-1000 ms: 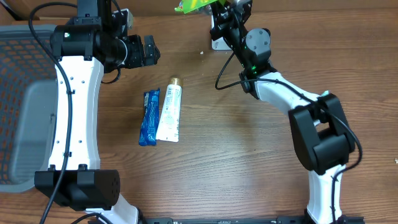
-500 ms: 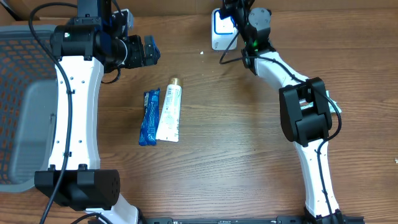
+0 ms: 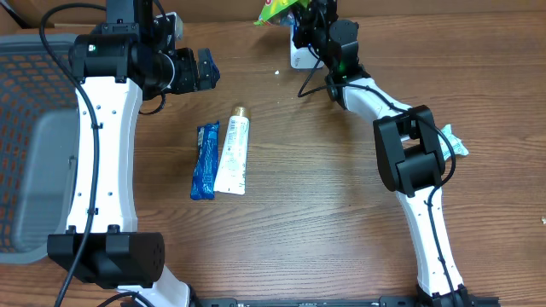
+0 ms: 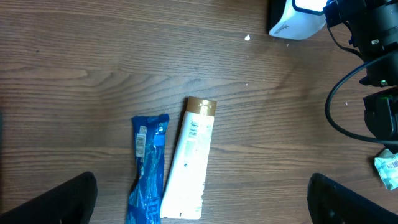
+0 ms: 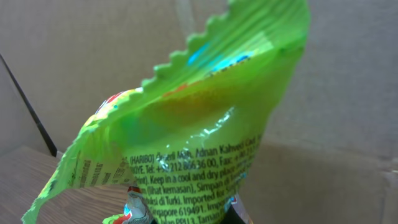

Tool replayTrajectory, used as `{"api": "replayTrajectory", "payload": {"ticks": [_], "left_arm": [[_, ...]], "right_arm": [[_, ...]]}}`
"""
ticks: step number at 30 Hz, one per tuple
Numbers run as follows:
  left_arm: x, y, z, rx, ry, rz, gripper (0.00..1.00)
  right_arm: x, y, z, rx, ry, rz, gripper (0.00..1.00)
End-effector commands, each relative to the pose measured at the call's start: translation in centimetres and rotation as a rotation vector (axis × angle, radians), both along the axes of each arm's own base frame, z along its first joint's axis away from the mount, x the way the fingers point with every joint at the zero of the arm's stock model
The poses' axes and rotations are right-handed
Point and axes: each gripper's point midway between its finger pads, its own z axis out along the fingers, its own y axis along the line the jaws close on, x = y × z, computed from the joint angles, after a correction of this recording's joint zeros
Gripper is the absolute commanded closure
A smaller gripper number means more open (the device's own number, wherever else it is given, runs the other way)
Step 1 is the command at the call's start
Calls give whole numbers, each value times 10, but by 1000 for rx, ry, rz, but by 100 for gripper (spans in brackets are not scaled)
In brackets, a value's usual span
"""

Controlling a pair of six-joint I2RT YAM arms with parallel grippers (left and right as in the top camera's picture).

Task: Scan the item barcode
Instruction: 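Hold the green bag in front of the scanner with the right gripper, then carry the green bag right and drop it beside the wipes pack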

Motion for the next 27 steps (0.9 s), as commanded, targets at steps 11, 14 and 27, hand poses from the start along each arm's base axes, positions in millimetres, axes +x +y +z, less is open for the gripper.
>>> {"api": "replayTrajectory", "payload": {"ticks": [11, 14, 27], "left_arm": [[1, -4, -3, -13, 10, 2, 0], [1, -4, -3, -13, 10, 2, 0], [1, -4, -3, -13, 10, 2, 0]], "right_arm": [[0, -5, 41, -81, -170, -5, 96], [3, -12, 34, -94, -144, 17, 96], [-7, -12, 42, -140, -230, 145, 96]]}}
